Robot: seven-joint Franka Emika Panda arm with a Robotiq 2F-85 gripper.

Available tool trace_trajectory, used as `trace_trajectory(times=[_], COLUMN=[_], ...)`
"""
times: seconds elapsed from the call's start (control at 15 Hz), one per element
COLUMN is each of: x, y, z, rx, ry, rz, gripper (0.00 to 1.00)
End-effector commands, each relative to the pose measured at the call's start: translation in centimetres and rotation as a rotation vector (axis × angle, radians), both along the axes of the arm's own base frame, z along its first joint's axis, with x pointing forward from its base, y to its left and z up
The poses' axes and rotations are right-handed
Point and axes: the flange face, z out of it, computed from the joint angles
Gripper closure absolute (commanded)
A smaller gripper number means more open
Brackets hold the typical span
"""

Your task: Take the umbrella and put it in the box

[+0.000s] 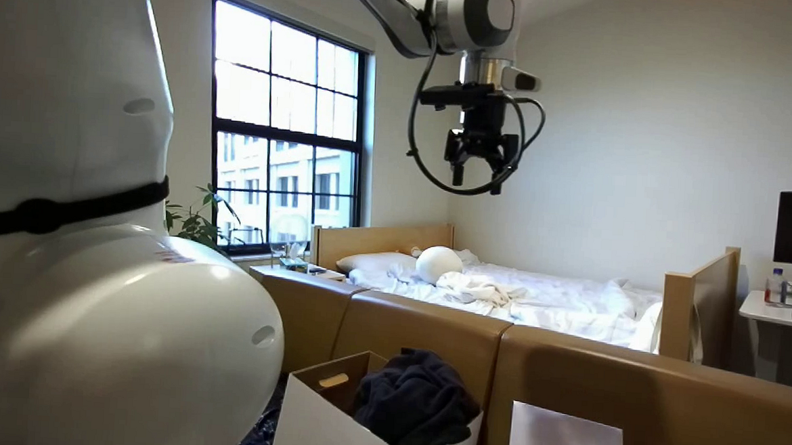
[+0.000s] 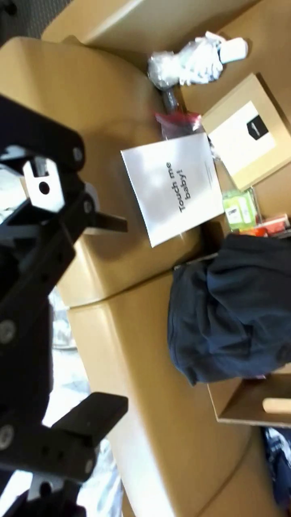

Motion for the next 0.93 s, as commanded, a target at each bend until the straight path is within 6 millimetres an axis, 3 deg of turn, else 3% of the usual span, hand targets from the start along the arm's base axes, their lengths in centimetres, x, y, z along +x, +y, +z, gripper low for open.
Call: trace_trajectory(times=[0.0,0.27,0.4,0.47,0.6,0.87], x=[2.4,2.6,3.3,3.1,3.5,3.6], y=[-6.0,-11.9,-14.0,-12.7,-14.0,-13.8], z=[-2.0,-6.6,-7.6,-7.0,-7.9,-7.9], rx=[-0.122,-0.089,-0.038,-0.079,-0.059,-0.053], ry=[0.061,0.115,0.076,0.109,0.101,0.097], rz=[-0.033,-0.074,-0.146,-0.127,-0.158,-0.158], gripper=[0.00,0.00,0.00,0.00,0.00,0.00])
